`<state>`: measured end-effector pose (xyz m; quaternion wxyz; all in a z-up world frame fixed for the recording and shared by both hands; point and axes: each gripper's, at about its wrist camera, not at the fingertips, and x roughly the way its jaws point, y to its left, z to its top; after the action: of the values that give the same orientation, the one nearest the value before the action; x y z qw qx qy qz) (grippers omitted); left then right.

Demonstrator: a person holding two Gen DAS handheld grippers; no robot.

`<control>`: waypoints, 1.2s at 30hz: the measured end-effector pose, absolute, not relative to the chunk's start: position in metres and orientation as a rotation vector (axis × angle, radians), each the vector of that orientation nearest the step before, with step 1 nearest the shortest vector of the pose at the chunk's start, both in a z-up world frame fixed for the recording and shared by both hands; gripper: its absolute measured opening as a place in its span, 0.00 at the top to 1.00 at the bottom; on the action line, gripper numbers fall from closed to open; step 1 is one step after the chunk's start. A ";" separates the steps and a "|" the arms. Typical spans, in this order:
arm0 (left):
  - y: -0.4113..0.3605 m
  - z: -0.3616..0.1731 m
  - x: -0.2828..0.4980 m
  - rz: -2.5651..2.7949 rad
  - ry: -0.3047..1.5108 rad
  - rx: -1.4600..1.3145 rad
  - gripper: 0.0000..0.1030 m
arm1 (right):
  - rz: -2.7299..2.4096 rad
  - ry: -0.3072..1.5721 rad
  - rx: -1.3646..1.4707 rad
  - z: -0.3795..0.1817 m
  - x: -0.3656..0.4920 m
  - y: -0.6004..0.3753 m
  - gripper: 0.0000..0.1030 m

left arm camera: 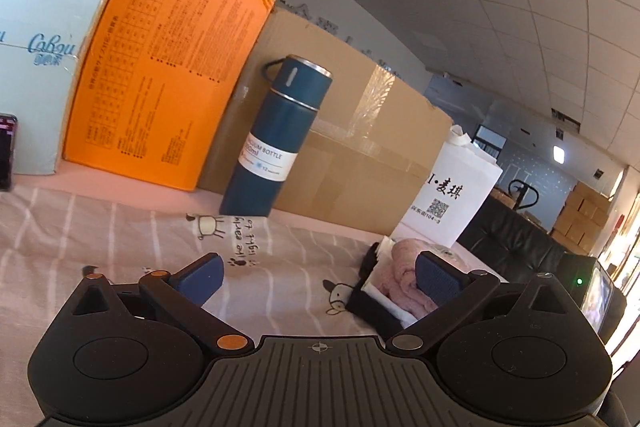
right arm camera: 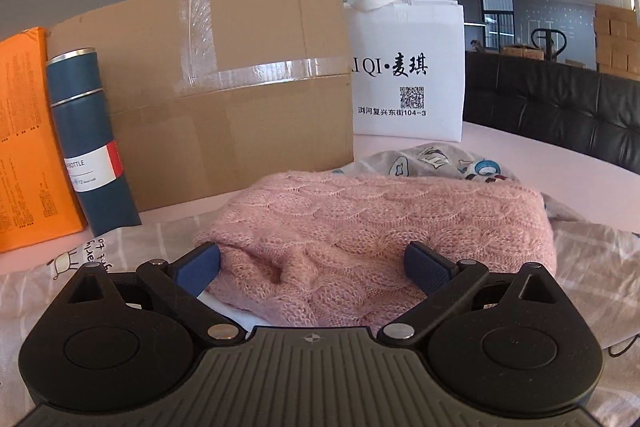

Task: Fold clothes
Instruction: 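Grasp the pink sweater with the right tool while the left tool grasps it too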

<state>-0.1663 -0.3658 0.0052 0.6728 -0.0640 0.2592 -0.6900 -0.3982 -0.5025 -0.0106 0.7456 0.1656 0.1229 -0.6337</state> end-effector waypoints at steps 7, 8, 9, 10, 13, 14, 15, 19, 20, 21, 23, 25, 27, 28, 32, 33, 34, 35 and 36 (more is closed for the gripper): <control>-0.427 -0.008 -0.182 -1.744 0.809 -0.218 0.01 | -1.308 0.124 0.513 -0.012 -0.432 -0.503 0.76; -0.436 -0.009 -0.186 -1.771 0.826 -0.231 0.01 | -1.296 0.078 0.550 -0.012 -0.442 -0.502 0.78; -0.444 -0.010 -0.191 -1.784 0.833 -0.238 0.01 | -1.295 0.026 0.584 -0.012 -0.451 -0.502 0.79; -0.451 -0.010 -0.196 -1.795 0.837 -0.241 0.03 | -1.301 -0.020 0.608 -0.012 -0.460 -0.500 0.80; -0.477 -0.011 -0.217 -1.805 0.783 -0.183 0.12 | -1.318 -0.156 0.675 -0.012 -0.484 -0.496 0.81; -0.485 -0.012 -0.224 -1.796 0.755 -0.147 0.16 | -1.330 -0.198 0.688 -0.012 -0.491 -0.494 0.81; -0.494 -0.013 -0.232 -1.786 0.729 -0.110 0.20 | -1.349 -0.237 0.693 -0.012 -0.497 -0.492 0.81; -0.528 -0.025 -0.269 -1.773 0.683 0.095 0.52 | -1.360 -0.336 0.715 -0.014 -0.514 -0.488 0.82; -0.534 -0.029 -0.277 -1.769 0.679 0.139 0.61 | -1.352 -0.337 0.722 -0.014 -0.515 -0.488 0.82; -0.537 -0.033 -0.285 -1.770 0.667 0.158 0.66 | -1.344 -0.337 0.729 -0.015 -0.515 -0.489 0.82; -0.534 -0.036 -0.298 -1.766 0.602 0.189 0.82 | -1.329 -0.339 0.712 -0.014 -0.514 -0.487 0.82; -0.522 -0.032 -0.307 -1.780 0.517 0.187 0.84 | -1.309 -0.352 0.694 -0.013 -0.514 -0.485 0.82; -0.507 -0.022 -0.308 -1.806 0.493 0.124 0.84 | -1.270 -0.406 0.639 -0.012 -0.514 -0.477 0.83; -0.499 -0.017 -0.308 -1.819 0.481 0.091 0.84 | -1.249 -0.433 0.610 -0.011 -0.514 -0.473 0.84; -0.461 0.009 -0.299 -1.857 0.418 -0.013 0.84 | -1.170 -0.504 0.399 -0.004 -0.506 -0.449 0.84; -0.451 0.016 -0.296 -1.863 0.404 -0.032 0.84 | -1.137 -0.495 0.381 -0.003 -0.503 -0.448 0.84; -0.441 0.022 -0.293 -1.868 0.391 -0.050 0.84 | -1.102 -0.483 0.378 -0.003 -0.501 -0.447 0.84; -0.431 0.026 -0.289 -1.866 0.381 -0.059 0.84 | -1.069 -0.472 0.373 -0.002 -0.498 -0.447 0.84; -0.421 0.030 -0.282 -1.861 0.371 -0.067 0.84 | -1.036 -0.470 0.379 0.001 -0.497 -0.445 0.84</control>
<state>-0.2824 -0.4212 0.0298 0.5823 -0.0286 0.1590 -0.7967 -0.4966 -0.4452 0.0009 0.8255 0.1785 -0.2211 -0.4876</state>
